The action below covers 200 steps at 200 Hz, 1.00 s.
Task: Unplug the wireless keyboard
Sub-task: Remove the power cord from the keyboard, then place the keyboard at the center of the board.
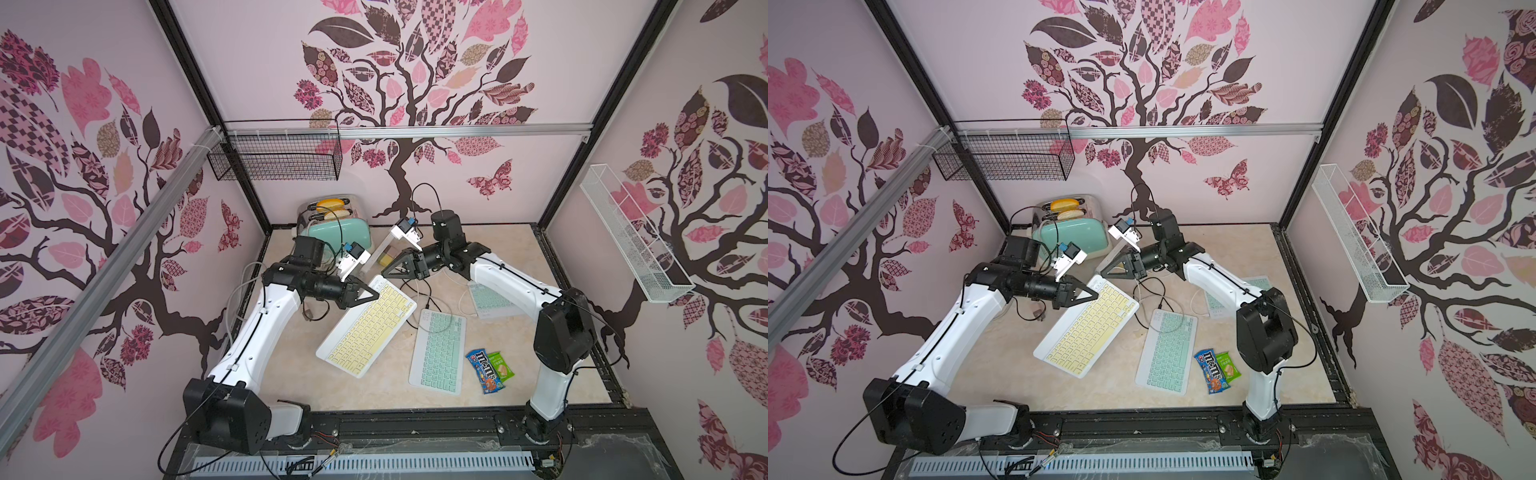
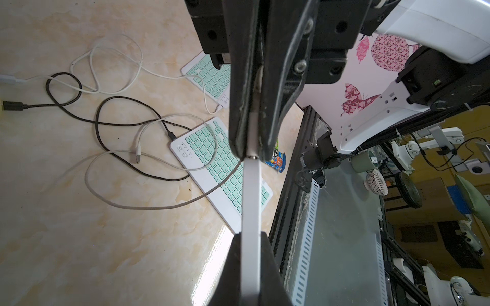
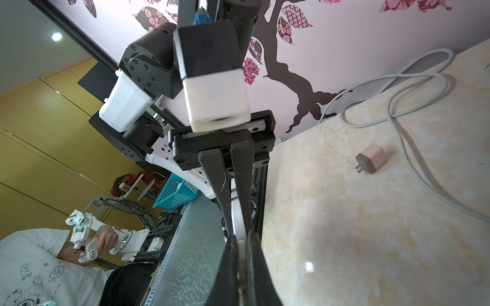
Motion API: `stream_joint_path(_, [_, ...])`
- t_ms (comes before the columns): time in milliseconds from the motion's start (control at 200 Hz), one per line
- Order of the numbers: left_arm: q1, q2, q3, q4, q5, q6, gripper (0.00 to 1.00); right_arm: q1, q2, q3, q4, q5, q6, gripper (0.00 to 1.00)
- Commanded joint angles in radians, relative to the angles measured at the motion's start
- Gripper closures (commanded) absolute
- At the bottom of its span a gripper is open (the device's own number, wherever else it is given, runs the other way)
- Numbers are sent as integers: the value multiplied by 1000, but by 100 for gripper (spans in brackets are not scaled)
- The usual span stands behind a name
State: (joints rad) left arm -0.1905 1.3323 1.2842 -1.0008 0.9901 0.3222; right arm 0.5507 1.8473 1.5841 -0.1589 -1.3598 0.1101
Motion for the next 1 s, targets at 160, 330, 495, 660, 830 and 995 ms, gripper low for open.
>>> stream_joint_path(160, [17, -23, -23, -1, -39, -53, 100, -113, -81, -21, 176, 9, 136, 100])
stream_joint_path(330, [16, -18, -28, -7, -31, -48, 100, -178, -98, -15, 308, 13, 227, 100])
stream_joint_path(495, [-13, -17, -22, -30, -32, -46, 100, -259, -91, 24, 243, 14, 183, 100])
stream_joint_path(660, [-52, 20, -4, -71, -99, -31, 100, -328, -107, 58, 143, 33, 118, 100])
stream_joint_path(830, [-52, 10, -40, 18, -235, -100, 100, -344, -127, 73, -60, 120, -28, 100])
stream_joint_path(995, [-16, 12, -75, 74, -387, -178, 100, -330, -154, -43, 124, 166, 126, 100])
